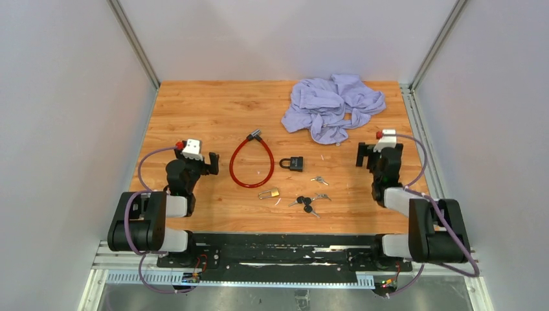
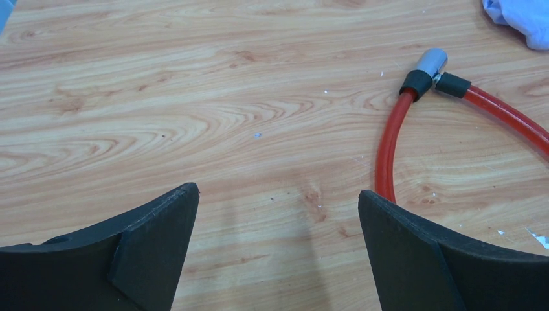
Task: Unlock with the key
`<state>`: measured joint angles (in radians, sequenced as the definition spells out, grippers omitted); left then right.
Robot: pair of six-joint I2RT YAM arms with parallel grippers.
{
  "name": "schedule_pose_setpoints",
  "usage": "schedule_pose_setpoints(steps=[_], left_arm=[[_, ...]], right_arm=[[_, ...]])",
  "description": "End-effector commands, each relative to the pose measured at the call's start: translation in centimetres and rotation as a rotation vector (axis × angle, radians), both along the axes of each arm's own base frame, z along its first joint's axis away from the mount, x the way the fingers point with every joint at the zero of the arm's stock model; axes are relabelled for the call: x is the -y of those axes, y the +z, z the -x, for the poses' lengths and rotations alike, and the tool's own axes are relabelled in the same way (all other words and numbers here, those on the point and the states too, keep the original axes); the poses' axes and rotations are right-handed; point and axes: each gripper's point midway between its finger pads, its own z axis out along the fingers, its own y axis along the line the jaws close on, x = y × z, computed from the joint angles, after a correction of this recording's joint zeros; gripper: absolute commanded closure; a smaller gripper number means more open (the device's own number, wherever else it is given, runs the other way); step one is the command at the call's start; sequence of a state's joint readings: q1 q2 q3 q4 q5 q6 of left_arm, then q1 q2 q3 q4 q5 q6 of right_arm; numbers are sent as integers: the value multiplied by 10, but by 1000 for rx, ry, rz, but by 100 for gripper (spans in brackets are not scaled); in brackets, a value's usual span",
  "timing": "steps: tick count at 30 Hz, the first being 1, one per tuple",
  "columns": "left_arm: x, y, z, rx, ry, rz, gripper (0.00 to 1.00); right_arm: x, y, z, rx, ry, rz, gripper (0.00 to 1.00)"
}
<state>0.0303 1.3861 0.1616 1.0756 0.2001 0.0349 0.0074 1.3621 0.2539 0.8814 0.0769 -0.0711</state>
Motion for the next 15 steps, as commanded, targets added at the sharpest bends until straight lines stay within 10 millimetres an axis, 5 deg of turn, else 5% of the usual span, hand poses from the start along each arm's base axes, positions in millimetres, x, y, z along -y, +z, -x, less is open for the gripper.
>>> schedule_pose_setpoints(steps=[1, 7, 10, 15], left_arm=[[-2, 32, -8, 67, 7, -14, 2], [-6, 62, -13, -83, 8, -60, 2], [2, 86, -11, -138, -45, -66, 2], [14, 113, -6, -226, -118, -47, 2]], right_arm=[[18, 41, -9, -121, -114, -4, 1], [-1, 83, -6, -218, -115, -169, 1], [-11, 104, -10, -179, -210, -388, 2], [-57, 111, -2, -227, -60, -611, 1]])
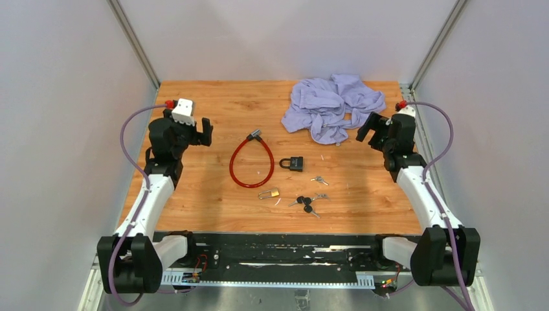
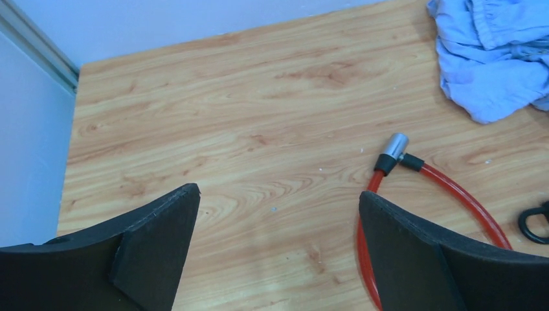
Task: Unlock with the key
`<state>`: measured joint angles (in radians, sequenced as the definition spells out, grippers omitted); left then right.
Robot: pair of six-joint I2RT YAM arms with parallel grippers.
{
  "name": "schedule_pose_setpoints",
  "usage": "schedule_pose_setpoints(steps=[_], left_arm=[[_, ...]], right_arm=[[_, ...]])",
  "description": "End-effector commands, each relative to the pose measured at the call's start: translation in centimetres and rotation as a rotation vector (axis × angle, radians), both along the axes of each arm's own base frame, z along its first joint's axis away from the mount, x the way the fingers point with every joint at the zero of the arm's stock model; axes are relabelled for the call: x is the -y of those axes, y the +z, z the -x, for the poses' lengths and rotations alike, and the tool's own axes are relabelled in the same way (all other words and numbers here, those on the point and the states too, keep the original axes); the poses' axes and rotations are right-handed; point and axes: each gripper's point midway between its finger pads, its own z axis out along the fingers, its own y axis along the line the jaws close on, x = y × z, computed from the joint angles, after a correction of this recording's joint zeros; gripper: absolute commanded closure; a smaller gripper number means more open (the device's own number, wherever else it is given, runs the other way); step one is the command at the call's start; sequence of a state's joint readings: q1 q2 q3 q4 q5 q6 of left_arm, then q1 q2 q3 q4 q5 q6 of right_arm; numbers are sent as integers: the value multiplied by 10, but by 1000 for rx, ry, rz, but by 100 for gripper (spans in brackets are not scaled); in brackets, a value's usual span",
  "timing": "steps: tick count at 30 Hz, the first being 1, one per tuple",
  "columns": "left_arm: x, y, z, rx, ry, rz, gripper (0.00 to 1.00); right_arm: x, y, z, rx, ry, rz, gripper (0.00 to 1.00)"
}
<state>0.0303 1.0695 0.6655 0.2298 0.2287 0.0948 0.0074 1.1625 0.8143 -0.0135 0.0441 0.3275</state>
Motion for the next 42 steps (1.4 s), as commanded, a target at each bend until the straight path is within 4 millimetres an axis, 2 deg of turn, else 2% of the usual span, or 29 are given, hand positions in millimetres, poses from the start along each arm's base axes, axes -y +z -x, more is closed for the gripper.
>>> schedule_pose_setpoints(steps=[1, 3, 6, 8, 11, 16, 21, 26, 34, 42], left_arm=[[13, -21, 24, -230, -85, 1, 2], [16, -20, 26, -260, -105, -5, 2], [15, -24, 28, -306, -109, -16, 2], [13, -26, 29, -314, -108, -33, 2], [10, -34, 32, -340, -113, -71, 2], [16, -44, 46, -403, -193, -108, 2], [20, -53, 57, -446, -230, -116, 2], [20, -58, 65, -478, -235, -113, 2], [20, -61, 69, -496, -232, -111, 2], [26, -67, 75, -530, -262, -87, 2]], right_arm=[[-45, -10, 21, -112, 121, -250, 1], [-60, -15, 28, -169, 181, -195, 5], [-90, -27, 53, -254, 277, -34, 14], [-119, -37, 75, -284, 376, 27, 20], [-146, -51, 111, -321, 478, 82, 28], [-182, -65, 163, -333, 647, 127, 35], [-204, -90, 191, -407, 748, 171, 39], [-222, -110, 200, -460, 823, 225, 43], [-236, -132, 190, -486, 852, 282, 49], [-241, -148, 181, -519, 867, 354, 60]])
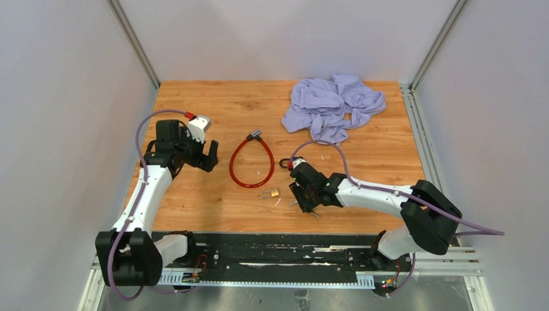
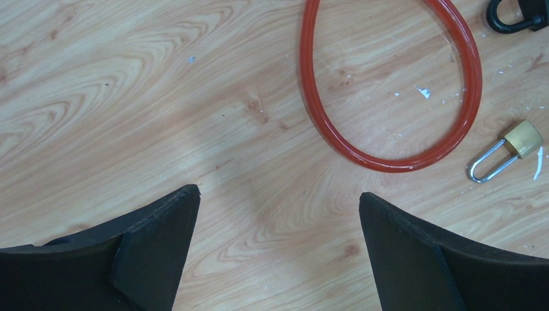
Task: Unlock with the key
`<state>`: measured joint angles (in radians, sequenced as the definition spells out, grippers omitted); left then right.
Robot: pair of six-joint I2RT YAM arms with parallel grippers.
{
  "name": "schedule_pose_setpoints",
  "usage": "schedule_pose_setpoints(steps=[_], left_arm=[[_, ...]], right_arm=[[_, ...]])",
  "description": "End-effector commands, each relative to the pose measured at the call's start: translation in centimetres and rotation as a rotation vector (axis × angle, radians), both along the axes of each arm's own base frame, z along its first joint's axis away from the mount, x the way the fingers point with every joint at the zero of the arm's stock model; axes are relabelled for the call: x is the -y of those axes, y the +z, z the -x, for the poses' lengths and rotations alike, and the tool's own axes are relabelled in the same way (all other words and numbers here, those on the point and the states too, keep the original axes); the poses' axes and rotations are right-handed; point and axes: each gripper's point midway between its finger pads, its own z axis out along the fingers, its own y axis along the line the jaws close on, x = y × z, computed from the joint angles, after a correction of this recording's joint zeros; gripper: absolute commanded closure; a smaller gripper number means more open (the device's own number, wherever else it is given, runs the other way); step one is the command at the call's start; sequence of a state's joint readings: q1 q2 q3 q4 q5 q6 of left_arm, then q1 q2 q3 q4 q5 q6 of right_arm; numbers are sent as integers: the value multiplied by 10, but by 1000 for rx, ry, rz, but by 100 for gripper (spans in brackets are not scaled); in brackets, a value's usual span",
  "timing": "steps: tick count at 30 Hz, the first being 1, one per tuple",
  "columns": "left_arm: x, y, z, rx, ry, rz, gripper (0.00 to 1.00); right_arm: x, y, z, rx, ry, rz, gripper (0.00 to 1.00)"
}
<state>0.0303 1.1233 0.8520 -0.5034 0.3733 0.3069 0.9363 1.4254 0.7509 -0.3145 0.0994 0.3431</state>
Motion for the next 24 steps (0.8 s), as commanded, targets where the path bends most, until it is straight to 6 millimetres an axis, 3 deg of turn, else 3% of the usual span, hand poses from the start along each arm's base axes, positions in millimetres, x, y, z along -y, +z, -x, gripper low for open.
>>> schedule_pose_setpoints(steps=[1, 15, 18, 22, 24], left_arm=[[8, 8, 2, 0, -36, 26, 2], [19, 10, 18, -27, -120, 56, 2], [23, 13, 20, -30, -137, 68, 2], [29, 18, 25, -37, -165, 94, 2], [33, 20, 30, -40, -190, 110, 2]], right_arm=[[-14, 6, -12, 46, 35, 9, 61], [-5, -13, -7, 15, 43, 62, 65], [-5, -13, -3, 7, 47, 52, 73], [-9, -8, -1, -3, 53, 25, 95], [-15, -2, 0, -9, 59, -2, 99]])
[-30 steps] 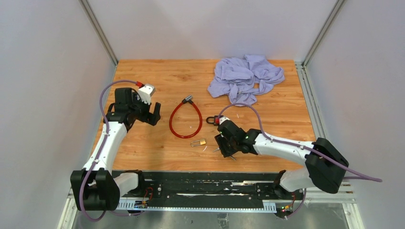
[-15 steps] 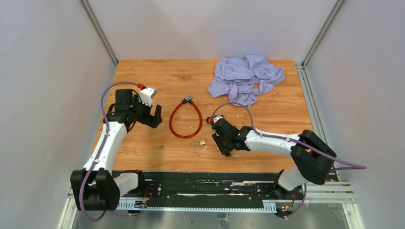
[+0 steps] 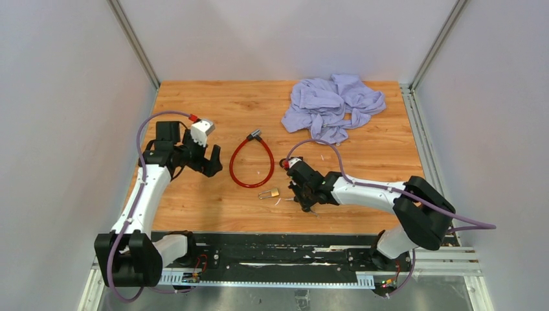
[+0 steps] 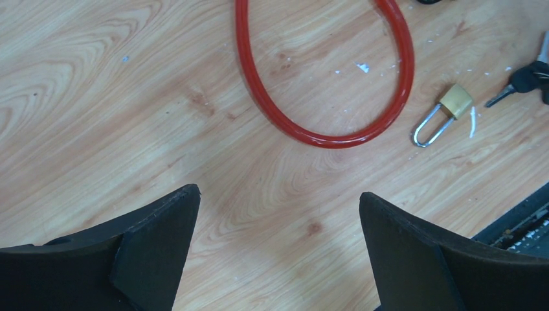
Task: Unlock with the key
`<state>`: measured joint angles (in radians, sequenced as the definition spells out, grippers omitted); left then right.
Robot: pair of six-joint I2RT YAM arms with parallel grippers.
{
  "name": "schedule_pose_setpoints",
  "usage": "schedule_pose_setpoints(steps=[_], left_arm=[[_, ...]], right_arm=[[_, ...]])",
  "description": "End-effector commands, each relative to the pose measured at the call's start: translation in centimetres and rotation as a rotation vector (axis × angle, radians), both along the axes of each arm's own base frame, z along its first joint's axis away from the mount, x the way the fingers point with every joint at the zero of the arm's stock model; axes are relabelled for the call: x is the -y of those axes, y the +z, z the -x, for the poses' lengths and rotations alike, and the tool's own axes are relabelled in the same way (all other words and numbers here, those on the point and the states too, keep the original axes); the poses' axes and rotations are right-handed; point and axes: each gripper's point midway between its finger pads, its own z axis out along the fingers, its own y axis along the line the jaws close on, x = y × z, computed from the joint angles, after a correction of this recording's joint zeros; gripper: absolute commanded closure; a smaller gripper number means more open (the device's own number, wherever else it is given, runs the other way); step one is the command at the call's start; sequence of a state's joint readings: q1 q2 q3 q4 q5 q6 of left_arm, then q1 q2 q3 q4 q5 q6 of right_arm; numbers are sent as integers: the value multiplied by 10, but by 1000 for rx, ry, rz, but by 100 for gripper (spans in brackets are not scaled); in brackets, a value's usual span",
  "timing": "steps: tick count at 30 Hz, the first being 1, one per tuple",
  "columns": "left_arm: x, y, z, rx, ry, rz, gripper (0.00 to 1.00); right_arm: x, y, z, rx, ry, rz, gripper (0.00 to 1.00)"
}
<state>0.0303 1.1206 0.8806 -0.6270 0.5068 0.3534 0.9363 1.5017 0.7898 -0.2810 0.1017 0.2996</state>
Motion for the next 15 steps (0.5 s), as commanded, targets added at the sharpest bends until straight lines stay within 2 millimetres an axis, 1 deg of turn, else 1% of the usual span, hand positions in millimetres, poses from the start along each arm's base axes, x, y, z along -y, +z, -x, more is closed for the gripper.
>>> schedule_pose_setpoints(steps=[1, 3, 7, 12, 15], left_arm=[[14, 21, 10, 32, -77, 52, 2], [18, 26, 15, 36, -102, 71, 2], [30, 33, 31, 34, -177, 112, 2], [47, 36, 51, 37, -281, 108, 2], [64, 37, 70, 9, -377, 116, 2]], right_arm=[[-8, 9, 11, -25, 27, -41, 99], [-14, 18, 13, -30, 37, -79, 99], [-25, 41, 15, -19, 69, -161, 99], [-34, 77, 19, 1, 103, -253, 99], [-40, 102, 19, 27, 115, -314, 99]])
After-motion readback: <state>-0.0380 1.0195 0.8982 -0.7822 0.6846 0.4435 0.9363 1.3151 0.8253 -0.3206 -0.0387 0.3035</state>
